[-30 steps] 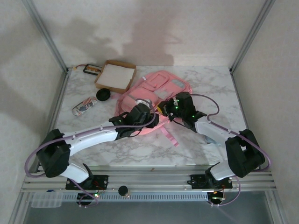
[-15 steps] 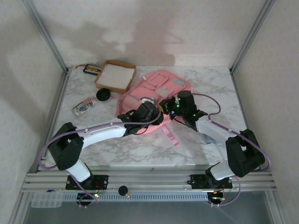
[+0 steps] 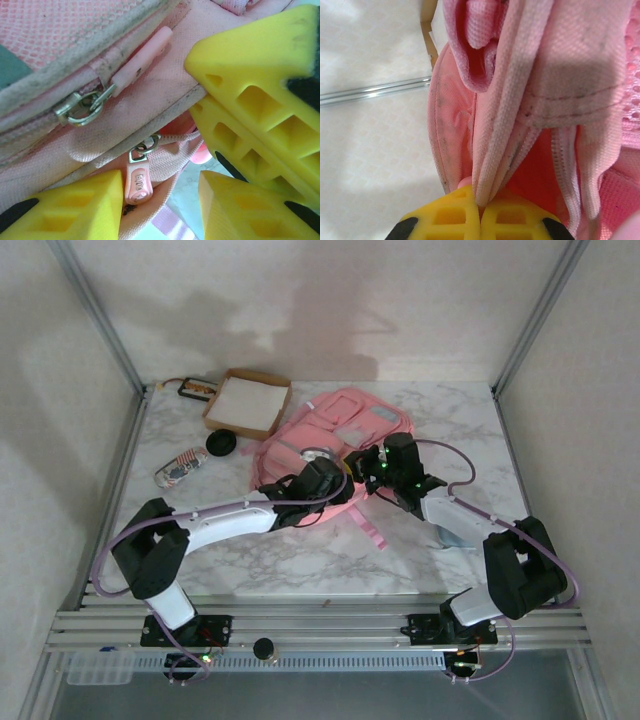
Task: Pack the student bag
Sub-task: Unzip the student bag at the center of the table.
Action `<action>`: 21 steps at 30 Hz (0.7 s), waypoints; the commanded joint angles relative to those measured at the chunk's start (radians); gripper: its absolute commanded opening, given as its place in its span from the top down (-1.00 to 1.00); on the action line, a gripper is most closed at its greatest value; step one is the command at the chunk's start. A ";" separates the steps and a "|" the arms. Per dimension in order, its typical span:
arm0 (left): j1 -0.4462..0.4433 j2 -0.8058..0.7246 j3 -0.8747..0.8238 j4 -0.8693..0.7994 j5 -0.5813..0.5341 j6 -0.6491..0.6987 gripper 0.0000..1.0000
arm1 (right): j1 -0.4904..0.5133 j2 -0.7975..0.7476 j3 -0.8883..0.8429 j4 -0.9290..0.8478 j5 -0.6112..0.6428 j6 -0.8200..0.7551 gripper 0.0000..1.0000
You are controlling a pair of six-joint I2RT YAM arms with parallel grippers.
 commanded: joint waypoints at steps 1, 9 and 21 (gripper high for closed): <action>0.018 0.069 -0.014 0.139 0.007 0.002 0.25 | 0.004 -0.052 0.052 0.144 -0.055 0.026 1.00; 0.021 0.081 0.036 0.207 -0.049 0.010 0.54 | 0.000 -0.057 0.036 0.146 -0.044 0.028 1.00; 0.030 0.011 -0.016 0.195 -0.093 0.028 1.00 | -0.021 -0.061 0.022 0.124 -0.031 -0.007 1.00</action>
